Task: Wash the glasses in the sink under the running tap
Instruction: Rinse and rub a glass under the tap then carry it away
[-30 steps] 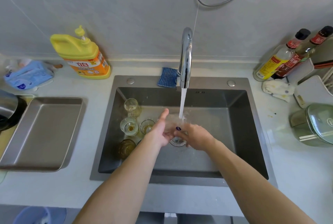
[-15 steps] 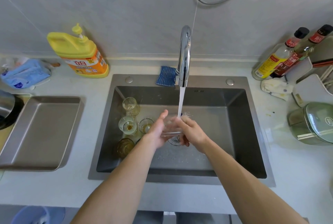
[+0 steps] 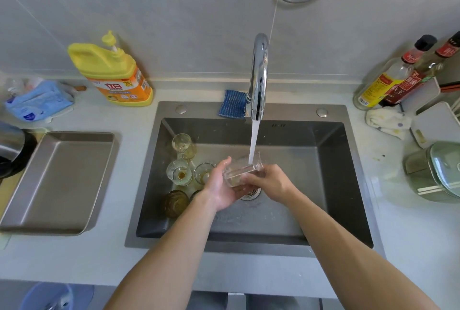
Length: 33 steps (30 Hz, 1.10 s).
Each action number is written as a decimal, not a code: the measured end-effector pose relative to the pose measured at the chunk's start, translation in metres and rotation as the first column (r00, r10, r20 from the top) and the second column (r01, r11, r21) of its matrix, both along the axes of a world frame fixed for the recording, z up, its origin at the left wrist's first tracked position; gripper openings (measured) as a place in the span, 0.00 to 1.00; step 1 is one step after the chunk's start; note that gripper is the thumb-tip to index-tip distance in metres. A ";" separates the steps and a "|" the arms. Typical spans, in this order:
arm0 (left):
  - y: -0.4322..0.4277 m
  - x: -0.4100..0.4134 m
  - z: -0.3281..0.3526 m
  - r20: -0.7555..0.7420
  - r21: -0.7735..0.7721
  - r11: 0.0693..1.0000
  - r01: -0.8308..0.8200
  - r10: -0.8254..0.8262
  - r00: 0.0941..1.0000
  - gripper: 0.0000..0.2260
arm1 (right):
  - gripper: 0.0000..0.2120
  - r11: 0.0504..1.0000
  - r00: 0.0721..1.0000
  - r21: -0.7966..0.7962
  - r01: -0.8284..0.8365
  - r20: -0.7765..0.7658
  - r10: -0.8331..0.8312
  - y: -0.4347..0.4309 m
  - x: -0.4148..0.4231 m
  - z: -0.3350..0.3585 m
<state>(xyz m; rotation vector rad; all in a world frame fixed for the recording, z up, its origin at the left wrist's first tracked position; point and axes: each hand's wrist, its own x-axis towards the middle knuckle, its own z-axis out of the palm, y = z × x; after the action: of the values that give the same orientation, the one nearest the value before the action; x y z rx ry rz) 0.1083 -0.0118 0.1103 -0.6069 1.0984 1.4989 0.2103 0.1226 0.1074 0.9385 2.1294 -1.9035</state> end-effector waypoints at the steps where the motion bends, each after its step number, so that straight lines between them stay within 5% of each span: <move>1: 0.004 0.002 0.001 -0.029 0.002 0.999 -0.033 0.033 0.999 0.25 | 0.05 0.999 0.999 -0.011 0.050 0.001 -0.050 -0.003 -0.003 0.001; 5: 0.015 0.002 0.001 -0.130 0.002 0.993 -0.114 0.113 0.985 0.19 | 0.08 0.963 0.962 -0.055 0.264 0.081 -0.259 -0.015 -0.010 0.003; 9: 0.015 0.007 -0.006 -0.365 -0.100 0.991 0.091 -0.121 0.923 0.42 | 0.14 0.945 0.949 -0.124 0.302 0.130 -0.286 -0.013 -0.009 0.008; 12: 0.015 0.005 -0.010 -0.396 -0.153 0.982 0.112 -0.165 0.903 0.51 | 0.21 0.987 0.991 -0.126 0.103 0.095 -0.091 -0.008 -0.004 0.006; 15: 0.013 -0.003 -0.010 -0.306 -0.200 0.971 0.134 -0.191 0.933 0.44 | 0.18 0.980 0.972 -0.001 -0.198 0.131 0.196 0.001 0.004 0.000; 17: 0.011 -0.004 -0.005 -0.252 -0.212 0.964 0.157 -0.210 0.945 0.35 | 0.15 0.958 0.963 0.146 -0.248 0.144 0.228 0.007 0.002 0.003; 20: 0.012 0.001 -0.006 -0.187 -0.186 0.979 0.082 -0.117 0.975 0.31 | 0.17 0.966 0.996 0.255 -0.040 0.081 0.020 0.002 -0.006 0.008; 26: 0.028 0.005 0.009 -0.080 -0.168 0.985 -0.046 0.033 0.996 0.24 | 0.39 0.910 0.925 0.165 0.379 -0.107 -0.366 -0.022 -0.008 0.010; 30: 0.030 0.011 0.013 -0.032 -0.184 0.982 0.045 -0.052 0.998 0.17 | 0.46 0.902 0.910 0.136 0.409 -0.141 -0.391 -0.022 -0.011 0.009; 33: 0.030 0.012 0.012 -0.011 -0.210 0.972 0.106 -0.111 0.994 0.22 | 0.42 0.918 0.920 -0.099 0.383 -0.049 -0.389 -0.023 -0.015 0.010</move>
<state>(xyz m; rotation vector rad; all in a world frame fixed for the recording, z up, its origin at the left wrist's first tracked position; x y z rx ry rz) 0.1207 0.0185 0.1219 -0.6650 1.2973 1.3085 0.1955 0.0996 0.1179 1.3808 1.9885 -2.2122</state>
